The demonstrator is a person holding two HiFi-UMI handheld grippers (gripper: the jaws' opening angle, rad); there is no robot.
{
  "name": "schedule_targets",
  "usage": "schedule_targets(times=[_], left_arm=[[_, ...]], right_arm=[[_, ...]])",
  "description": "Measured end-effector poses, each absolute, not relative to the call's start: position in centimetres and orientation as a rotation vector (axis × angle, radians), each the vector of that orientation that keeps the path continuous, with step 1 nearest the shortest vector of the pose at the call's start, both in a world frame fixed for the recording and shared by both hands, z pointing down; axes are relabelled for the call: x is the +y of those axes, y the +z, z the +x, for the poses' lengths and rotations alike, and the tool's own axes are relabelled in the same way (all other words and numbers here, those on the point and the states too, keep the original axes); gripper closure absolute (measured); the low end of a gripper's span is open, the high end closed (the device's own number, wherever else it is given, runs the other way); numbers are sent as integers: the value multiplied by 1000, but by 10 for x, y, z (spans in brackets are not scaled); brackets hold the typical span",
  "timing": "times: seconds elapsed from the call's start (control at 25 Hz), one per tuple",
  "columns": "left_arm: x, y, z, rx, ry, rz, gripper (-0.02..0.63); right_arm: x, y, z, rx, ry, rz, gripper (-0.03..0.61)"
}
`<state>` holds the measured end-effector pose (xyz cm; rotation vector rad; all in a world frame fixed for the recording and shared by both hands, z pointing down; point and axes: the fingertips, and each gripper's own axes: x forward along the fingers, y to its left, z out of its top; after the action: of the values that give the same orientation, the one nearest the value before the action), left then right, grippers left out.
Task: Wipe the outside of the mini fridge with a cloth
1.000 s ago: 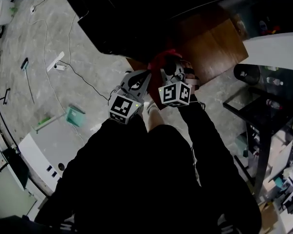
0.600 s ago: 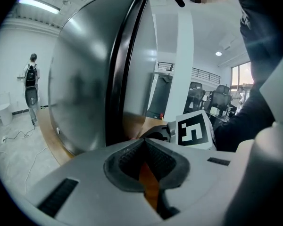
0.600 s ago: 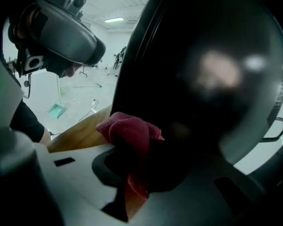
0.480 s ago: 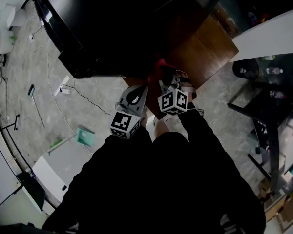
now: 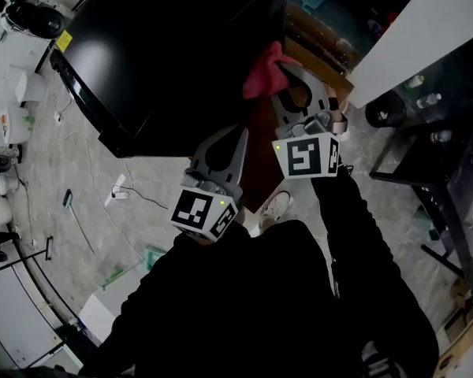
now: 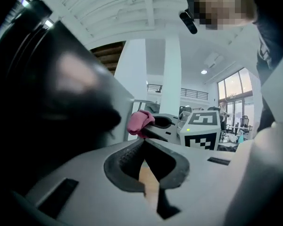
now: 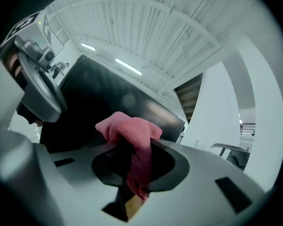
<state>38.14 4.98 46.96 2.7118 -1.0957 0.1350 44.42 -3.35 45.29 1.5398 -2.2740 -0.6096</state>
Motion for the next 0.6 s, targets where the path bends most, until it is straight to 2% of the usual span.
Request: schedule_targets(times=[0.24, 0.6], left_arm=[[39, 398, 412, -1120, 53, 2828, 607], [37, 413, 410, -1152, 79, 2849, 607]], right_arm=[[-66, 380, 461, -2254, -759, 1620, 495], [-83, 410, 448, -2207, -789, 1542, 499]])
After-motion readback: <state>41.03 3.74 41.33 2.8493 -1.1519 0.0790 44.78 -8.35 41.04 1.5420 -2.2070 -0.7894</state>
